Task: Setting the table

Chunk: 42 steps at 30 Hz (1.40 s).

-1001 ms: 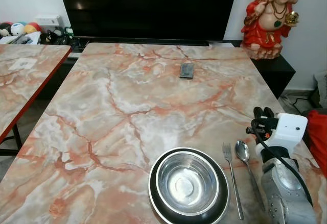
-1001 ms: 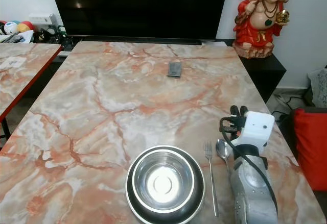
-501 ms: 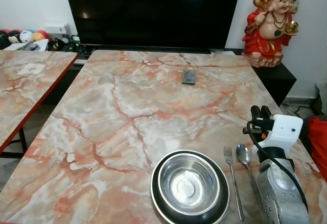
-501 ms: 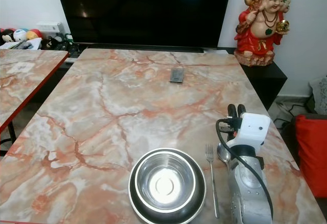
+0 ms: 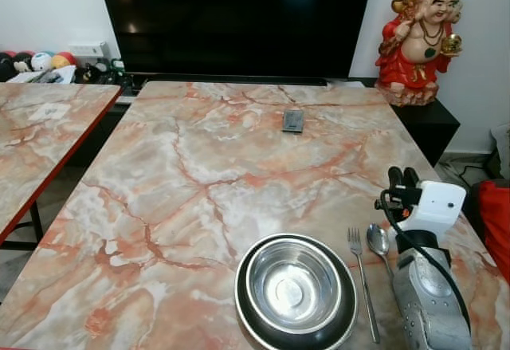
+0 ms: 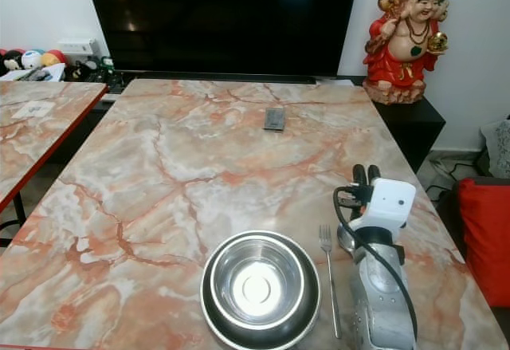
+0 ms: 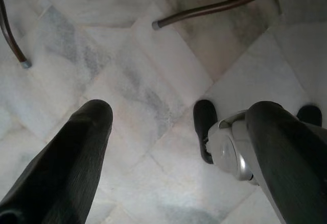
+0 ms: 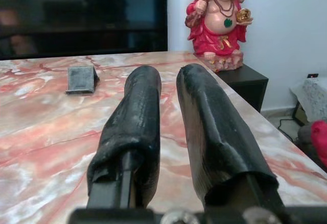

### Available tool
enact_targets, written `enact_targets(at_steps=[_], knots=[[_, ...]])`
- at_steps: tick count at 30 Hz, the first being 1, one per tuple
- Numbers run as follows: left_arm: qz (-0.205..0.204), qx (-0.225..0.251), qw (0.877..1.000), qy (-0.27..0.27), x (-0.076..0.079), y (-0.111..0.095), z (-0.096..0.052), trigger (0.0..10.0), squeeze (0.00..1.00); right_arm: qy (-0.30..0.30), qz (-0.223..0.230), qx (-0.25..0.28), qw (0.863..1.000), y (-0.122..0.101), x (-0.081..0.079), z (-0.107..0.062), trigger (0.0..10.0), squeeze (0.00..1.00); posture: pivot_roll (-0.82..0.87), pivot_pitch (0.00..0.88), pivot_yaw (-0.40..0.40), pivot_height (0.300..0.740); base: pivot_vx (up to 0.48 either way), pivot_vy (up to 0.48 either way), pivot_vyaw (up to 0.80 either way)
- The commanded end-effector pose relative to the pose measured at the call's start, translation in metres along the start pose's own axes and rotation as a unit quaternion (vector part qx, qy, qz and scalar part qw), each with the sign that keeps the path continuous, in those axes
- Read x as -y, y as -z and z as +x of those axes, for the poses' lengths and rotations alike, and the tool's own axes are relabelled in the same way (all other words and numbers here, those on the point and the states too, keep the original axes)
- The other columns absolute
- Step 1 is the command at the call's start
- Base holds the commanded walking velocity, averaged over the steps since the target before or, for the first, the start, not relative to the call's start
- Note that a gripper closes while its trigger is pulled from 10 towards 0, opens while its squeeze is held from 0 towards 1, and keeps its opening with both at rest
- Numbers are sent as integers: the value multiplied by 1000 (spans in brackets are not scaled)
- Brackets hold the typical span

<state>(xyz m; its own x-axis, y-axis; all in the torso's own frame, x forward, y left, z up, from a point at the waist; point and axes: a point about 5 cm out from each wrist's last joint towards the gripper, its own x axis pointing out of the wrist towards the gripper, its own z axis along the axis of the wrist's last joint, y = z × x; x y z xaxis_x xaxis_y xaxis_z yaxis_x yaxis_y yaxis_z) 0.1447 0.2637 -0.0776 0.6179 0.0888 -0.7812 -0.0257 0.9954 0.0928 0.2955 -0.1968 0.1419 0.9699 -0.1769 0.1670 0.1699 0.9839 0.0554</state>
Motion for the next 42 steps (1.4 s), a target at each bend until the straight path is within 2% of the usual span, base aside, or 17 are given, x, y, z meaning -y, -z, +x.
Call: enact_targets(at_steps=[1, 7, 17, 30, 42], knots=[[-3, -22, 1000, -8, -4, 10, -3, 10000, 0, -11, -4, 7, 1000, -2, -5, 2, 10000, 0, -38, 0, 8, 740, 0, 0, 800], [-2, -25, 1000, -9, -6, 11, -4, 10000, 0, -12, -3, 7, 1000, -1, -6, 2, 10000, 0, -35, 0, 11, 740, 0, 321, 770], [-3, -24, 1000, -8, -5, 13, -5, 10000, 0, -10, 3, 11, 1000, -4, -5, 1, 10000, 0, -31, 0, -8, 740, 0, 350, 0], [-12, -24, 1000, -7, -3, 14, -5, 10000, 0, -43, 0, 27, 999, -14, -17, 4, 10000, 0, -22, 0, -26, 740, 0, 344, 0], [-14, -22, 1000, -8, -4, 13, -4, 10000, 0, -64, -2, 28, 998, -15, -27, 0, 10000, 0, -17, 0, -26, 740, 0, 338, 0]])
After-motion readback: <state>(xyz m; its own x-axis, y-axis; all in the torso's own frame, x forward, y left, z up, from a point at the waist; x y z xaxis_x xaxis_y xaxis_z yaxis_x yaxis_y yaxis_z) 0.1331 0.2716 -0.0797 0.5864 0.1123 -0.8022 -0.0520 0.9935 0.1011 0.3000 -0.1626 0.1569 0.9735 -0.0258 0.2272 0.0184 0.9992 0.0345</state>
